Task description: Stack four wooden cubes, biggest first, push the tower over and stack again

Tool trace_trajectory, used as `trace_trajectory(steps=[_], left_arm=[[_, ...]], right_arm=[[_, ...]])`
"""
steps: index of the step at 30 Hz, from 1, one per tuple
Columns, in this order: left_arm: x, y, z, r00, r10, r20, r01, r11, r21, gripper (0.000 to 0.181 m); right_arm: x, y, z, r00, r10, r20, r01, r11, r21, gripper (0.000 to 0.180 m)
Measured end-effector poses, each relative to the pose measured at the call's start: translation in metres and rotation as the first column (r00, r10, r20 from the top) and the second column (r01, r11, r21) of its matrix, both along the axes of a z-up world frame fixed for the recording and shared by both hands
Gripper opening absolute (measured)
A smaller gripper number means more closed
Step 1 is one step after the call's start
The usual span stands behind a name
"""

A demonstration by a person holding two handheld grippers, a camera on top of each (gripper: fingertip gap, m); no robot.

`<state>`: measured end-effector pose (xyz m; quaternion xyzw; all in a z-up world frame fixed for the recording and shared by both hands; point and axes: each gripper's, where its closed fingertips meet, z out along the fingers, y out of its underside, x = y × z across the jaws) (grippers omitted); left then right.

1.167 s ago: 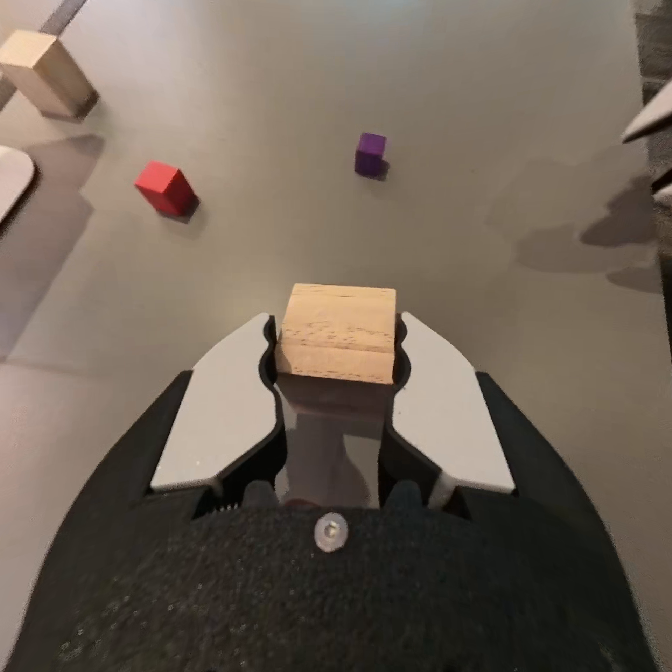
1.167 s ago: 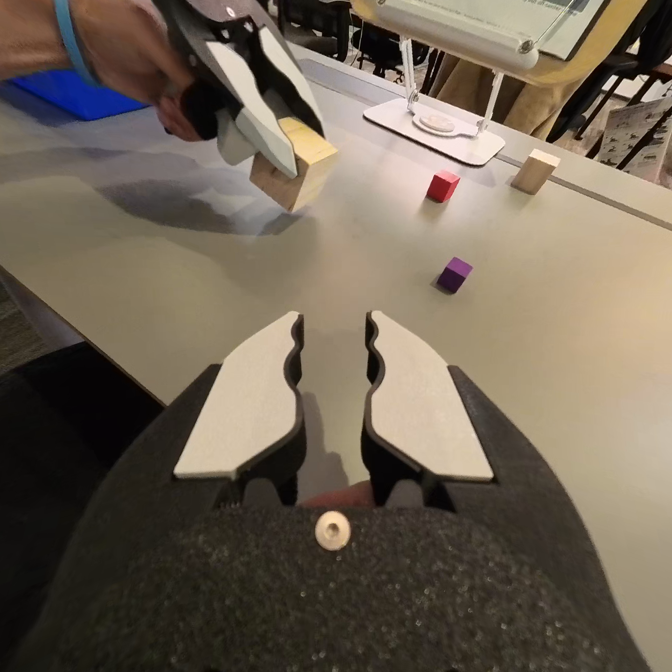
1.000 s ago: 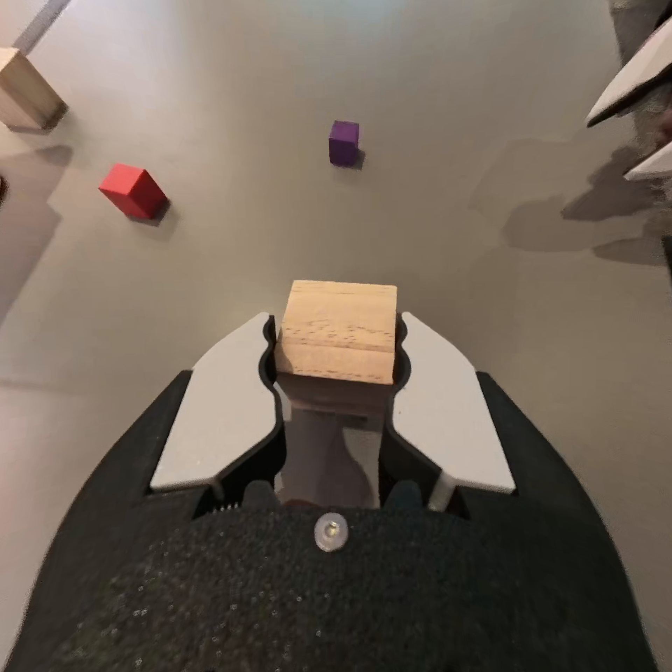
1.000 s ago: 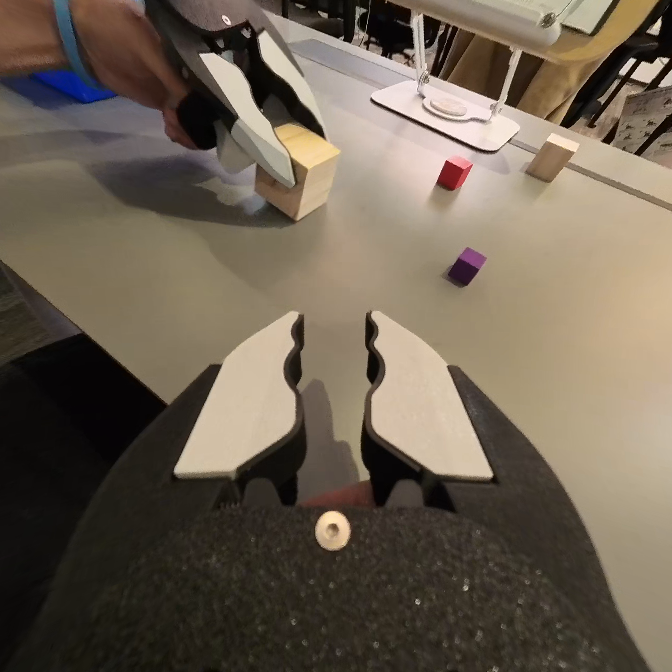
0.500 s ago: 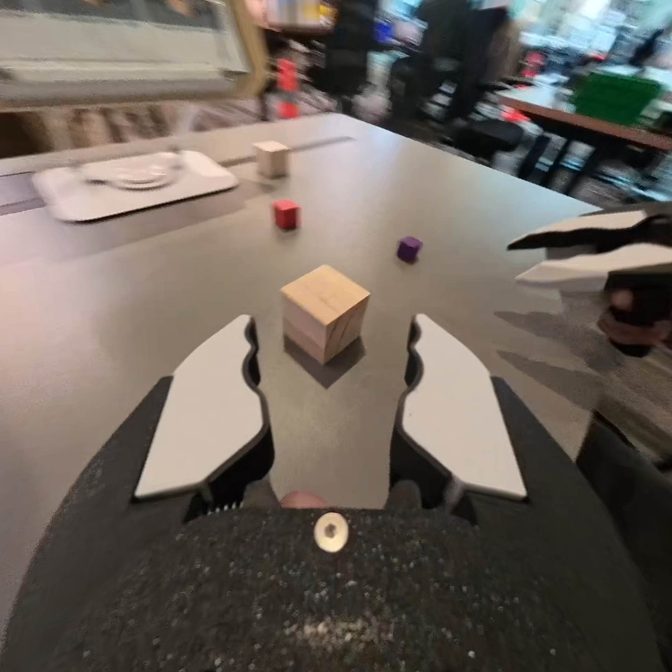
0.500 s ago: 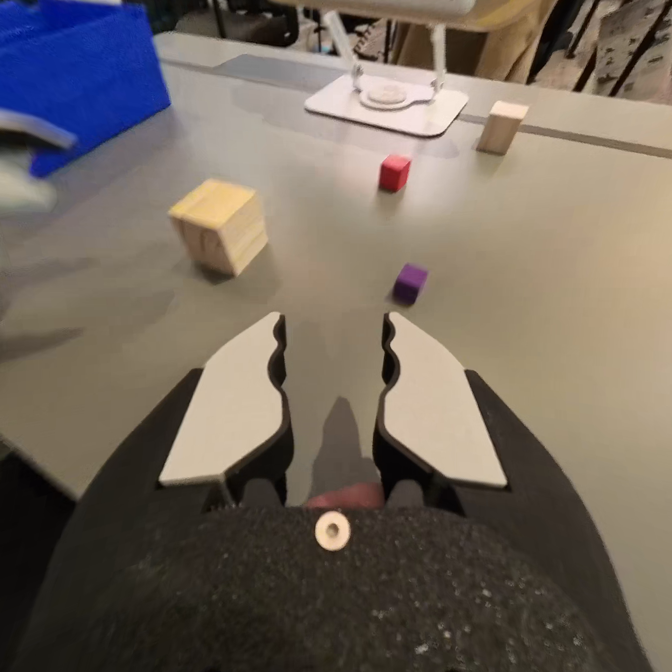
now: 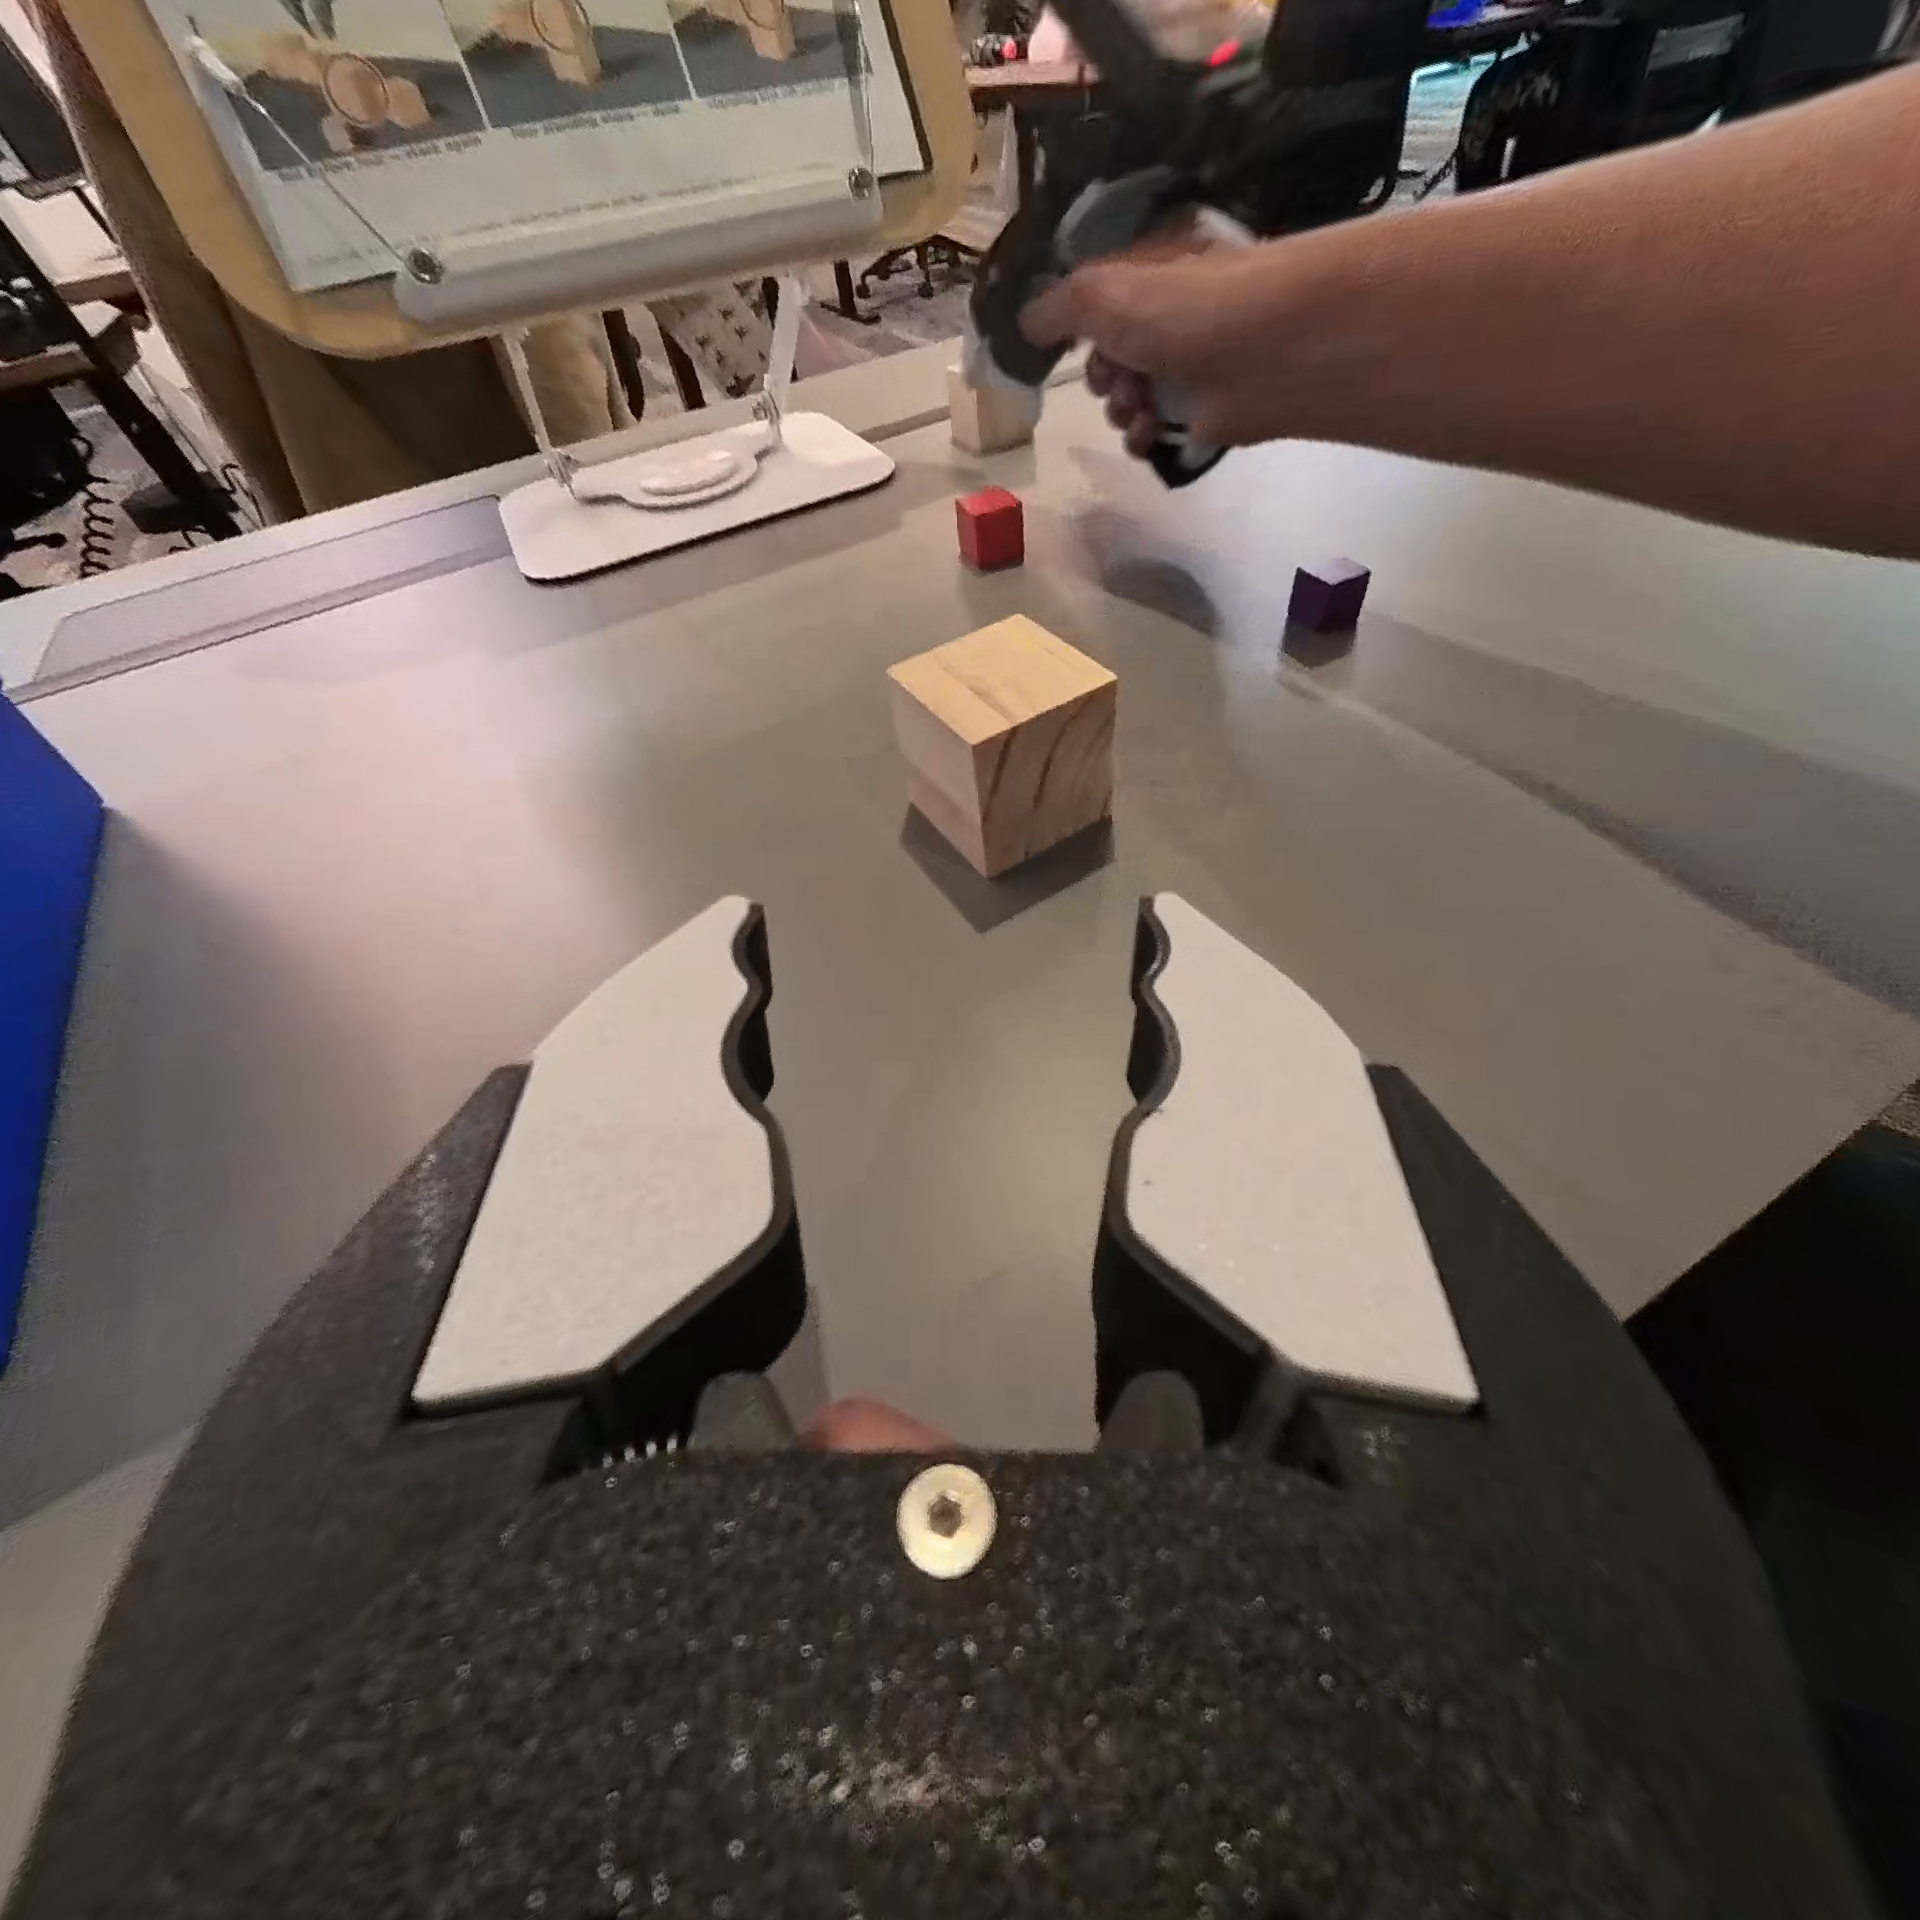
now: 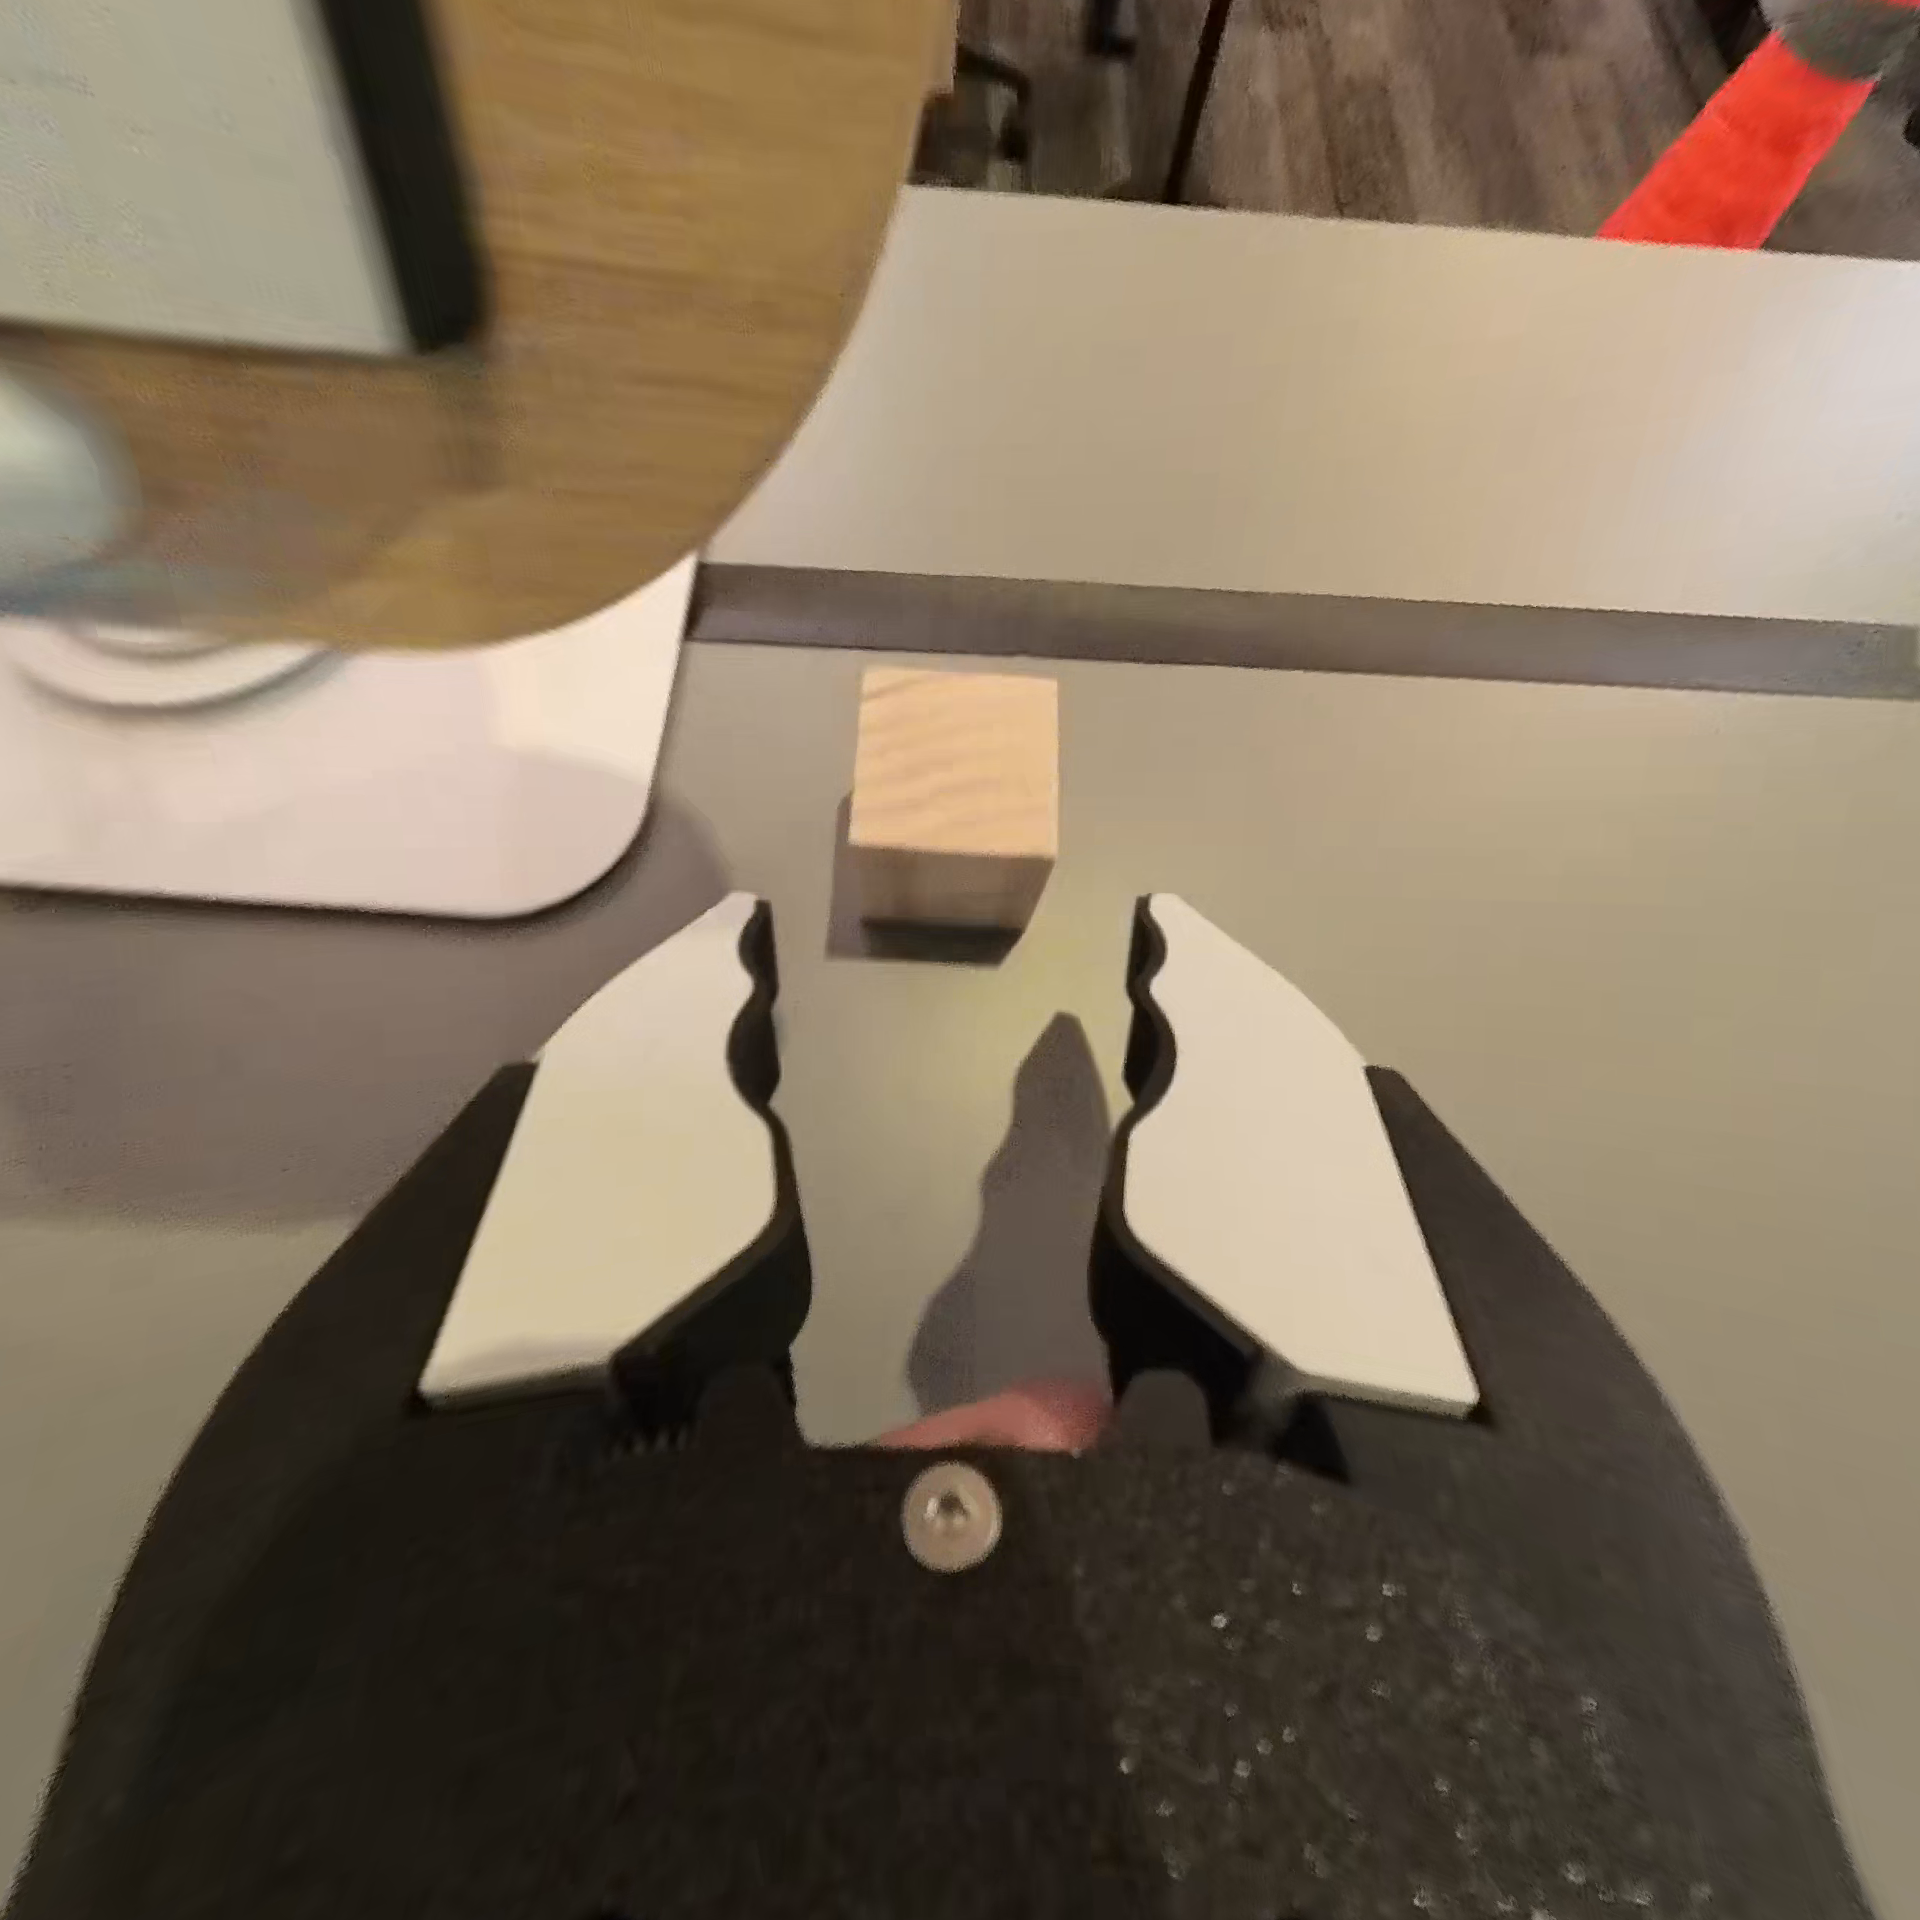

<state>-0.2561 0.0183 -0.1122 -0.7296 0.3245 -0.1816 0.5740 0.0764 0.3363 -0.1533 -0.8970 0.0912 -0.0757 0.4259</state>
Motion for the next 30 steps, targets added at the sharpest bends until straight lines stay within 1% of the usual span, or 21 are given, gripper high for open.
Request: trace_trajectory(steps=[4,6,8,9,11,13,14,16,18,20,22,24,25,27,28,30], left_arm=[[-0.007,-0.003,0.006,1.000,-0.012,0.027,0.013,1.000,-0.004,0.065],[-0.009,-0.003,0.010,0.999,-0.013,0.037,0.013,1.000,0.000,0.063],[-0.010,-0.003,0.011,0.999,-0.015,0.035,0.015,1.000,0.012,0.060],[-0.010,-0.002,0.012,0.999,-0.014,0.030,0.013,1.000,0.021,0.059],[-0.010,0.000,0.010,1.000,-0.009,0.020,0.009,1.000,0.023,0.059],[-0.009,0.002,0.009,1.000,-0.008,0.027,0.008,1.000,0.002,0.059],[-0.008,0.003,0.007,1.000,-0.008,0.029,0.008,1.000,-0.014,0.059],[-0.009,0.006,0.005,1.000,0.001,0.024,0.000,1.000,-0.026,0.059],[-0.010,0.009,0.003,1.000,0.017,0.018,-0.016,0.999,-0.036,0.059],[-0.011,0.013,0.001,0.999,0.032,0.015,-0.032,0.999,-0.043,0.059],[-0.012,0.016,-0.003,0.999,0.050,0.003,-0.050,0.998,-0.048,0.059],[-0.012,0.017,-0.006,0.998,0.057,-0.013,-0.057,0.996,-0.063,0.059],[-0.012,0.018,-0.007,0.998,0.063,-0.015,-0.064,0.996,-0.065,0.059],[-0.013,0.019,-0.008,0.997,0.071,-0.018,-0.072,0.995,-0.071,0.059],[-0.012,0.020,-0.008,0.997,0.073,-0.019,-0.074,0.995,-0.072,0.058],[-0.012,0.020,-0.009,0.997,0.074,-0.026,-0.076,0.995,-0.072,0.058]], right_arm=[[0.007,0.029,-0.021,1.000,-0.016,-0.015,0.016,0.999,-0.039,0.065],[0.005,0.035,-0.026,0.999,-0.008,-0.034,0.005,0.998,-0.066,0.057],[0.011,0.034,-0.022,1.000,-0.019,-0.008,0.018,0.999,-0.049,0.049],[0.011,0.031,-0.020,1.000,0.001,0.001,-0.001,0.999,-0.047,0.045],[0.011,0.019,-0.008,0.998,0.049,0.027,-0.049,0.999,-0.012,0.045],[0.009,-0.001,0.015,0.991,0.121,0.057,-0.124,0.991,0.043,0.045],[0.001,-0.013,0.031,0.978,0.195,0.073,-0.200,0.976,0.084,0.045],[-0.023,-0.045,0.062,0.927,0.355,0.117,-0.370,0.917,0.149,0.045],[-0.055,-0.084,0.093,0.837,0.510,0.197,-0.544,0.816,0.194,0.044],[-0.098,-0.124,0.115,0.695,0.672,0.255,-0.718,0.664,0.208,0.044],[-0.143,-0.161,0.122,0.510,0.815,0.276,-0.860,0.485,0.158,0.045],[-0.184,-0.197,0.113,0.309,0.930,0.197,-0.951,0.299,0.076,0.045],[-0.200,-0.211,0.105,0.227,0.963,0.148,-0.974,0.225,0.029,0.045],[-0.222,-0.226,0.087,0.127,0.985,0.113,-0.990,0.133,-0.047,0.045],[-0.231,-0.231,0.077,0.093,0.992,0.089,-0.992,0.100,-0.080,0.045],[-0.244,-0.236,0.061,0.054,0.997,0.057,-0.992,0.060,-0.112,0.045]])
